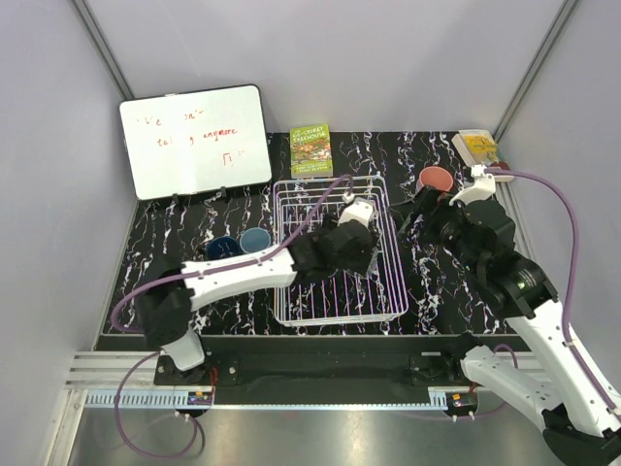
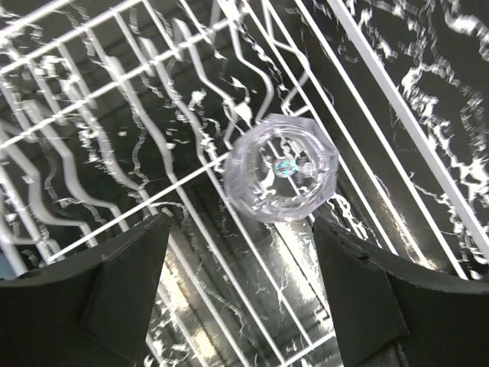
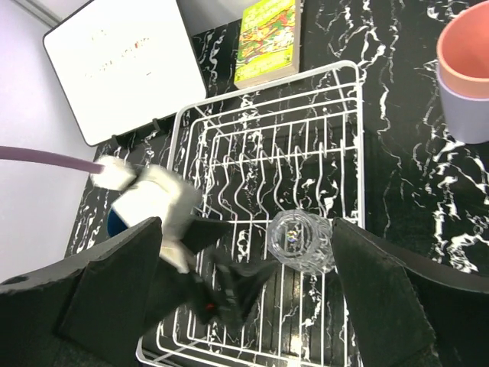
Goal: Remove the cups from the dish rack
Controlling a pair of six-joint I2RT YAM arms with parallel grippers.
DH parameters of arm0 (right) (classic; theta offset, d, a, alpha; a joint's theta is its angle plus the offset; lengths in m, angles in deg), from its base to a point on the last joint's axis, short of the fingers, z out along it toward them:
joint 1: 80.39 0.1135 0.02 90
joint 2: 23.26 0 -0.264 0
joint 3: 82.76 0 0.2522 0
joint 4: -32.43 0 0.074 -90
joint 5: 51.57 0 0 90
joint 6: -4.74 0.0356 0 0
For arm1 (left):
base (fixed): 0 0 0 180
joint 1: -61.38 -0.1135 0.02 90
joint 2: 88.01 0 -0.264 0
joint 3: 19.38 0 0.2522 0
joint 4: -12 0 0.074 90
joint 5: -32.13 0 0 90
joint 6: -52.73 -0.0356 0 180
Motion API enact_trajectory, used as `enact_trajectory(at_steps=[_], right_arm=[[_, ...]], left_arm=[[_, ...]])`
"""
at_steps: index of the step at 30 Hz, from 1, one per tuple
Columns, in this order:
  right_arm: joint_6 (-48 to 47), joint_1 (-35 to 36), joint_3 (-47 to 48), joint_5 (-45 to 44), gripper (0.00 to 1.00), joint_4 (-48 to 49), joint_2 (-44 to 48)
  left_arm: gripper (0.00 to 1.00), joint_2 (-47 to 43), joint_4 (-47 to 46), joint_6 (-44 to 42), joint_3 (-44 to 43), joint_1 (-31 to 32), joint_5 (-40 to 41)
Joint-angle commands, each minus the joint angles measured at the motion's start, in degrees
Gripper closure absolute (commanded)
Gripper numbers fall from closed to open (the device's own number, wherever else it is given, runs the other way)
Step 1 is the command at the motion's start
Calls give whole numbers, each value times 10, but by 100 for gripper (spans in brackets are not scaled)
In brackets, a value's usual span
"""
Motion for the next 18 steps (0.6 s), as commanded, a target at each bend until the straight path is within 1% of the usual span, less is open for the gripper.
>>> enact_trajectory(at_steps=[1, 7, 13, 18], right_arm=[[-10, 2, 16, -36, 0, -38, 7], [-10, 2, 9, -41, 0, -43, 17], [-5, 2, -5, -31, 0, -45, 33], [2, 2, -13, -27, 0, -55, 45]], left_arm=[[18, 42, -24, -20, -46, 11, 18], [17, 86, -32, -37, -79, 32, 36], [16, 99, -51, -41, -85, 38, 38], [16, 132, -46, -46, -107, 38, 62]])
